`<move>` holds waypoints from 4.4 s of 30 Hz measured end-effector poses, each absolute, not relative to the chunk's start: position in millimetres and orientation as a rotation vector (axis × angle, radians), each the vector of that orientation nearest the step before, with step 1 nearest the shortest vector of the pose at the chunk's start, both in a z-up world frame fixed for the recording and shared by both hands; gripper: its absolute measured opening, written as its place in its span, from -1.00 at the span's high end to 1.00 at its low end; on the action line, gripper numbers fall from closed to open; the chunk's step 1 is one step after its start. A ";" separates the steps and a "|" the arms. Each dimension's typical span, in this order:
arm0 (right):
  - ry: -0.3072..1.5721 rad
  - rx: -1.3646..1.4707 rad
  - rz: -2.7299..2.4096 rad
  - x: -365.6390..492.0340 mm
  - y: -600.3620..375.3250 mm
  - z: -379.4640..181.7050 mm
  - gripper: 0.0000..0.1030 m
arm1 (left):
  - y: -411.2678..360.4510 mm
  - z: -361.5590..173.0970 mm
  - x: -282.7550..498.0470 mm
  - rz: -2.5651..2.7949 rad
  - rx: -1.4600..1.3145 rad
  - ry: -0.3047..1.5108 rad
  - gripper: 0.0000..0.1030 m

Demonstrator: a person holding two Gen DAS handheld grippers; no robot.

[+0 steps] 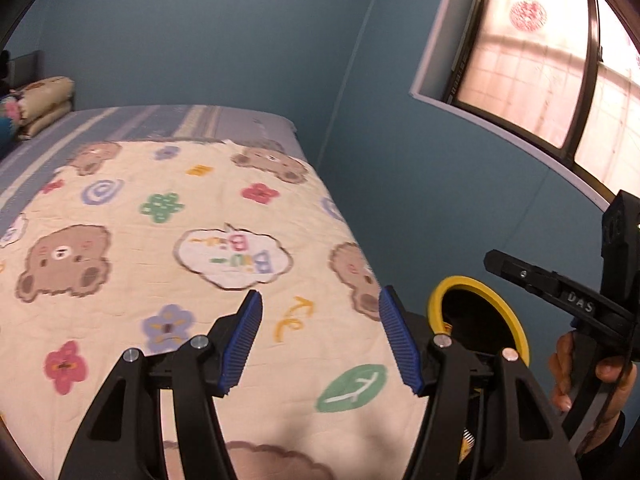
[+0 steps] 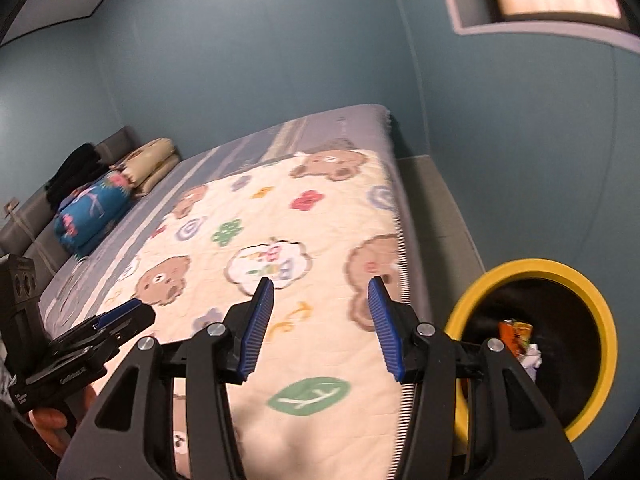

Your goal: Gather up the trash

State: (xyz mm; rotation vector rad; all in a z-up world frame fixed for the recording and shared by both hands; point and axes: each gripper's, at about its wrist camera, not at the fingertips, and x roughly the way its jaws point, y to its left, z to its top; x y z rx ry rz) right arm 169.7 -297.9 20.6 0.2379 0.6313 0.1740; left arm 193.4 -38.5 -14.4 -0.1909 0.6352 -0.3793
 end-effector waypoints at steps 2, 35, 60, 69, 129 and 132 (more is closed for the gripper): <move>0.620 0.228 0.198 162.8 -284.7 25.5 -0.07 | -21.7 -10.8 183.4 -0.348 -0.197 0.612 -0.16; 0.234 0.137 0.153 27.9 -231.8 70.4 -0.84 | 28.7 31.5 29.4 -0.147 -0.170 0.223 -0.84; 0.223 0.119 0.084 25.0 -230.6 55.8 -0.84 | 23.8 34.5 18.0 -0.150 -0.170 0.212 -0.84; 0.230 0.126 0.074 27.6 -231.5 50.1 -0.84 | 22.8 30.9 22.4 -0.157 -0.175 0.222 -0.84; 0.285 0.147 0.059 39.0 -235.5 37.5 -0.84 | 25.2 22.4 28.9 -0.183 -0.192 0.254 -0.84; 0.289 0.149 0.059 39.7 -235.4 35.7 -0.84 | 24.8 22.3 28.5 -0.185 -0.192 0.254 -0.84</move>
